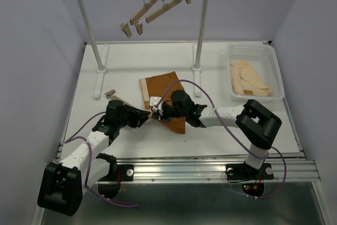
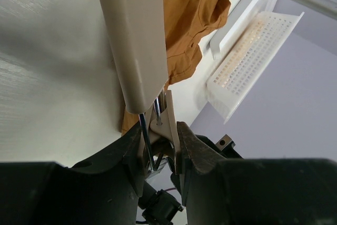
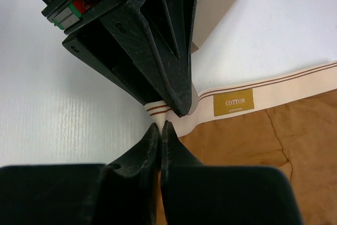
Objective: Clip the underwear to the hanger
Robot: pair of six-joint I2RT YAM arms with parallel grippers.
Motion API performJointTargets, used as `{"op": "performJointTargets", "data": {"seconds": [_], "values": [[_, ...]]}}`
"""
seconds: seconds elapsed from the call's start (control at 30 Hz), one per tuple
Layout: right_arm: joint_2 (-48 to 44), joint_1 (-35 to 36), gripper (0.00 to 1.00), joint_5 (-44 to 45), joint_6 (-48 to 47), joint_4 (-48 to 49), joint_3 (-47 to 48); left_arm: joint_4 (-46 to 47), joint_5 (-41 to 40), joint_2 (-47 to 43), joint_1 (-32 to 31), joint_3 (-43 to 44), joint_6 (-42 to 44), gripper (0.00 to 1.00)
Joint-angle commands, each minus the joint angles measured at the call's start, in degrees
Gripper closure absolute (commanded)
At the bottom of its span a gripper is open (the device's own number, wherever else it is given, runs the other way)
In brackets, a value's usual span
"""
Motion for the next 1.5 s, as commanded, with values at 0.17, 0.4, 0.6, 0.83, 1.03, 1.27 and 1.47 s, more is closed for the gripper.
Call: {"op": "performJointTargets", "data": {"seconds": [0.17, 0.4, 0.6, 0.83, 1.03, 1.27, 1.47], "values": [[-2.1, 0.8, 0.99, -2.2, 1.2, 4.6, 1.8, 0.6, 1.4, -0.5, -0.3, 0.2, -0.9, 1.00], [-3.1, 0.8, 0.99, -4.8, 1.3, 3.7, 2.3, 0.6, 2.0, -0.1, -0.2, -0.2, -0.5, 1.00], [-3.4, 1.3, 0.99, -7.4, -0.4, 2.0, 2.7, 0.1, 2.8, 0.8, -0.3, 0.0, 0.0, 1.00], [-2.8, 1.3, 0.99, -7.4, -2.6, 1.2, 3.0, 0.1, 3.5, 1.3, -0.3, 0.7, 1.1, 1.00], [-2.6, 1.3, 0.99, -7.0, -3.0, 0.3, 3.0, 0.0, 5.0, 1.3, -0.3, 1.1, 2.7, 1.00], [-2.6, 1.3, 0.99, -6.1, -2.9, 0.4, 3.0, -0.3, 6.2, 1.3, -0.4, 1.4, 3.8, 0.65], [-2.4, 1.3, 0.99, -5.9, -2.7, 0.3, 3.1, -0.5, 5.9, 0.1, -0.4, 1.4, 3.8, 0.48]]}}
